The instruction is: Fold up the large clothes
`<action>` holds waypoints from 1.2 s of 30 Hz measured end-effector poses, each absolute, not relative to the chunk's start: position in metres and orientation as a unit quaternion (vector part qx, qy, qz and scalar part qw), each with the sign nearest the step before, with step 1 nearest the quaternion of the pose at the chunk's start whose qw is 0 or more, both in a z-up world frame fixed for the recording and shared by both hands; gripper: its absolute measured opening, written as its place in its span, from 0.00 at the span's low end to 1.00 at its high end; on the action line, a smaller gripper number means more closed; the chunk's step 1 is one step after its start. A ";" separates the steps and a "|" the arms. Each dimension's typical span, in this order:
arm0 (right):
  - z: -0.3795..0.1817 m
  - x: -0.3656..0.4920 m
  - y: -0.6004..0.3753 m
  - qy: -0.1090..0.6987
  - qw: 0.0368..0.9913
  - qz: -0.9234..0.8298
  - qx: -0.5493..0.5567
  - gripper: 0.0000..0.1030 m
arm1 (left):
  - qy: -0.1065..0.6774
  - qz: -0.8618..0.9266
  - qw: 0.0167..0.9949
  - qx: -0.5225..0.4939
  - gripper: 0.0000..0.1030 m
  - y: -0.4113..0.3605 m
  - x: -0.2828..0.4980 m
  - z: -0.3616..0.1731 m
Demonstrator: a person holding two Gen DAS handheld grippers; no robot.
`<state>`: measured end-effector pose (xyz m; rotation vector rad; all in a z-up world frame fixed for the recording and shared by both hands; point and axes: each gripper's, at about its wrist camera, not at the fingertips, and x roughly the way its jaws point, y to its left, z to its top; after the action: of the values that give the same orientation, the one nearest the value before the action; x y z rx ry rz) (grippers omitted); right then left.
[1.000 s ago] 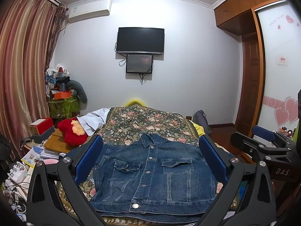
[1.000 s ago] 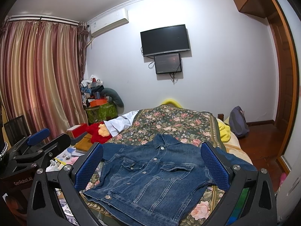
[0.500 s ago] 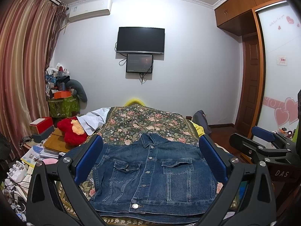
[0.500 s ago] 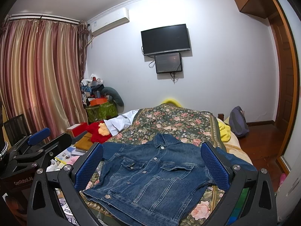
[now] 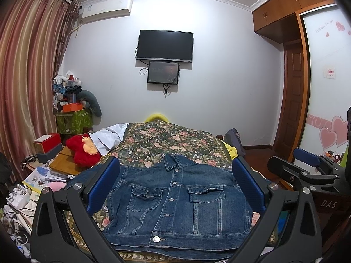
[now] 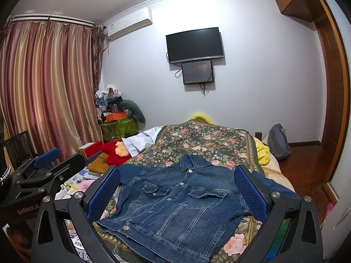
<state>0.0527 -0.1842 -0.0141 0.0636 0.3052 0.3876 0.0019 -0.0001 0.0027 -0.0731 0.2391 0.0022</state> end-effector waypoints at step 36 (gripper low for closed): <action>-0.037 0.218 -0.127 0.230 0.959 0.159 -0.047 1.00 | 0.273 0.154 0.945 -0.090 1.00 0.180 0.185 -0.086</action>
<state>0.2177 -0.1266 -0.0372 -0.0945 0.4655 0.3223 0.1845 0.1801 -0.0855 -0.1838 0.5563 0.3145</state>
